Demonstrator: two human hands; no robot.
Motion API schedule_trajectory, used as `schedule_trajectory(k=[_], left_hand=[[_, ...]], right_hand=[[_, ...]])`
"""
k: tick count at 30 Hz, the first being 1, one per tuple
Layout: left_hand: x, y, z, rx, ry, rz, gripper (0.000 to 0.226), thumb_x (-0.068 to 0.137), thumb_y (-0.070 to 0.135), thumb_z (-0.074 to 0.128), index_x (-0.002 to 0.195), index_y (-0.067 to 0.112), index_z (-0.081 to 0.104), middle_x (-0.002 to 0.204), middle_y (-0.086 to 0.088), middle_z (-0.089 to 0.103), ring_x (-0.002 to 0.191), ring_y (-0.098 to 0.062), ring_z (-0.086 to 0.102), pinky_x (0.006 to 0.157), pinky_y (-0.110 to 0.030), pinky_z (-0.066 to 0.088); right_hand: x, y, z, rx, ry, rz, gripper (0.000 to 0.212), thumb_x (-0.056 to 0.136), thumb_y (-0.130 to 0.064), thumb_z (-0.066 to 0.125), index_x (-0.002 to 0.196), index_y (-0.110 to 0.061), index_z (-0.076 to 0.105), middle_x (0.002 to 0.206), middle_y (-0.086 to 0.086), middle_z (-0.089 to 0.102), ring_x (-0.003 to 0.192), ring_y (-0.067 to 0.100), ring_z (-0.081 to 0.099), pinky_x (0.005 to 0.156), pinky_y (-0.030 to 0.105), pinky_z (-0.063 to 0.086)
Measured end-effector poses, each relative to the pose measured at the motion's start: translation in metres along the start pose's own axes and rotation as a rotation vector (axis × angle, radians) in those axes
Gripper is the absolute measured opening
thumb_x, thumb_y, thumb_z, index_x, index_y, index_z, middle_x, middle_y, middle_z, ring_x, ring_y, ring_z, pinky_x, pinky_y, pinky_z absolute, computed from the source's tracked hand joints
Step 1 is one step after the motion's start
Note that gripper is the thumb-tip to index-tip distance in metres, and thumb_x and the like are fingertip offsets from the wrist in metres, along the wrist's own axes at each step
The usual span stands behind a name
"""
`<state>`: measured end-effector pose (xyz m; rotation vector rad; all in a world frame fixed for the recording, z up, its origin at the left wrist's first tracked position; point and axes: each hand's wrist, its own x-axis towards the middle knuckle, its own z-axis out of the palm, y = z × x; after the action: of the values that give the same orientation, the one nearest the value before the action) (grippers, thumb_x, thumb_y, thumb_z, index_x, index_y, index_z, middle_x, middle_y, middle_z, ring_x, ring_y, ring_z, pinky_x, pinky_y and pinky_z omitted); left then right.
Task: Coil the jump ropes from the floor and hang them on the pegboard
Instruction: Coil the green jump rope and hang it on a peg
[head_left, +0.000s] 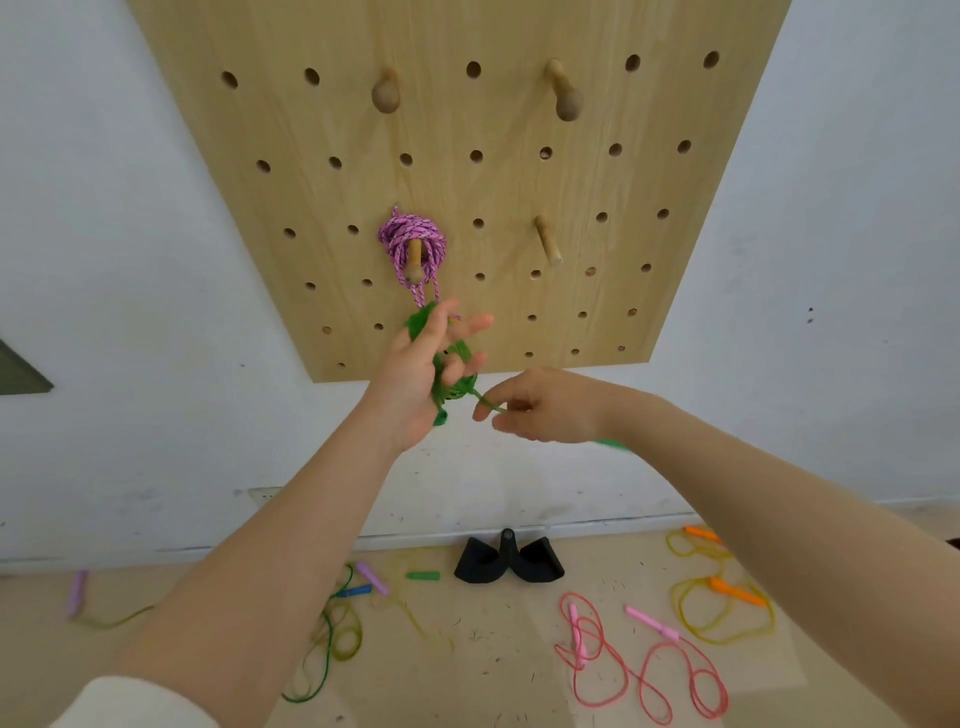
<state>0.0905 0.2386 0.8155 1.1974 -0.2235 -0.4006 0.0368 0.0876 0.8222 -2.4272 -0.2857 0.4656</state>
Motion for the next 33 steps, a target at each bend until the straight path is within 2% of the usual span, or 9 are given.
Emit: schedule_trajectory(k=[2, 4, 8, 12, 16, 19, 26, 28, 33], left_hand=[[0.002, -0.007, 0.000, 0.014, 0.040, -0.039, 0.037, 0.098, 0.029, 0.041, 0.131, 0.013, 0.044, 0.109, -0.001, 0.069, 0.065, -0.011, 0.066, 0.077, -0.026, 0.055], [0.003, -0.009, 0.000, 0.015, 0.029, -0.064, 0.037, 0.098, 0.029, 0.040, 0.133, 0.015, 0.042, 0.107, -0.001, 0.069, 0.076, -0.015, 0.069, 0.083, -0.029, 0.053], [0.001, -0.006, -0.003, 0.079, 0.027, -0.038, 0.032, 0.098, 0.030, 0.041, 0.127, 0.018, 0.047, 0.083, -0.001, 0.069, 0.044, -0.010, 0.049, 0.072, -0.028, 0.056], [0.001, 0.001, -0.008, 0.148, 0.063, 0.053, 0.030, 0.100, 0.027, 0.040, 0.123, 0.016, 0.055, 0.053, 0.005, 0.030, 0.037, -0.006, 0.020, 0.050, -0.019, 0.037], [-0.004, 0.010, -0.016, 0.085, -0.049, 0.137, 0.036, 0.097, 0.023, 0.041, 0.070, 0.014, 0.063, 0.038, 0.011, 0.020, 0.034, -0.006, 0.016, 0.046, -0.023, 0.026], [-0.010, 0.013, -0.019, 0.052, -0.042, 0.159, 0.050, 0.093, 0.023, 0.047, 0.043, 0.020, 0.047, 0.035, 0.010, 0.022, 0.031, -0.006, 0.018, 0.044, -0.019, 0.028], [-0.016, 0.021, -0.031, 0.085, 0.030, 0.177, 0.055, 0.098, 0.026, 0.043, 0.045, 0.022, 0.030, 0.039, 0.009, 0.021, 0.037, -0.009, 0.017, 0.047, -0.022, 0.035], [-0.016, 0.026, -0.034, 0.051, 0.104, 0.191, 0.046, 0.100, 0.028, 0.039, 0.054, 0.019, 0.039, 0.041, 0.010, 0.022, 0.039, -0.010, 0.020, 0.053, -0.022, 0.040], [-0.016, 0.030, -0.044, -0.102, 0.152, 0.129, 0.025, 0.101, 0.019, 0.038, 0.088, 0.010, 0.058, 0.049, 0.005, 0.052, 0.044, -0.009, 0.050, 0.062, -0.027, 0.053]], right_hand=[[0.002, -0.007, 0.000, -0.161, -0.045, 0.019, 0.028, 0.096, -0.021, 0.046, 0.122, -0.015, 0.057, 0.066, -0.009, 0.047, 0.057, 0.002, 0.046, 0.057, 0.010, 0.036], [0.002, -0.011, 0.002, -0.112, -0.088, 0.071, 0.029, 0.096, -0.020, 0.045, 0.122, -0.011, 0.056, 0.067, -0.006, 0.051, 0.055, 0.009, 0.049, 0.058, 0.016, 0.040], [-0.002, -0.010, 0.004, 0.425, -0.148, 0.136, 0.030, 0.097, -0.021, 0.045, 0.120, -0.002, 0.050, 0.079, 0.002, 0.061, 0.057, 0.015, 0.051, 0.057, 0.023, 0.046], [0.000, -0.022, 0.008, 0.961, -0.138, 0.164, 0.029, 0.099, -0.026, 0.040, 0.115, -0.003, 0.047, 0.094, 0.013, 0.063, 0.074, 0.024, 0.060, 0.075, 0.035, 0.053], [0.009, -0.043, 0.018, 1.220, -0.061, 0.161, 0.021, 0.098, -0.022, 0.038, 0.103, -0.007, 0.051, 0.095, 0.013, 0.059, 0.068, 0.024, 0.059, 0.071, 0.033, 0.054], [0.020, -0.059, 0.026, 1.090, 0.163, 0.168, 0.018, 0.096, -0.020, 0.040, 0.084, -0.011, 0.050, 0.084, 0.006, 0.052, 0.056, 0.016, 0.045, 0.054, 0.023, 0.039], [0.027, -0.077, 0.037, 0.855, 0.453, 0.149, 0.015, 0.099, -0.021, 0.036, 0.093, -0.012, 0.047, 0.075, 0.001, 0.052, 0.053, 0.014, 0.043, 0.048, 0.022, 0.029], [0.022, -0.073, 0.038, 0.585, 0.405, 0.192, 0.019, 0.099, -0.017, 0.034, 0.098, -0.012, 0.052, 0.075, 0.001, 0.056, 0.055, 0.015, 0.046, 0.052, 0.023, 0.034], [0.013, -0.071, 0.051, 0.048, -0.040, 0.276, 0.032, 0.100, -0.021, 0.032, 0.131, -0.015, 0.037, 0.071, -0.002, 0.058, 0.079, 0.018, 0.053, 0.075, 0.028, 0.041]])
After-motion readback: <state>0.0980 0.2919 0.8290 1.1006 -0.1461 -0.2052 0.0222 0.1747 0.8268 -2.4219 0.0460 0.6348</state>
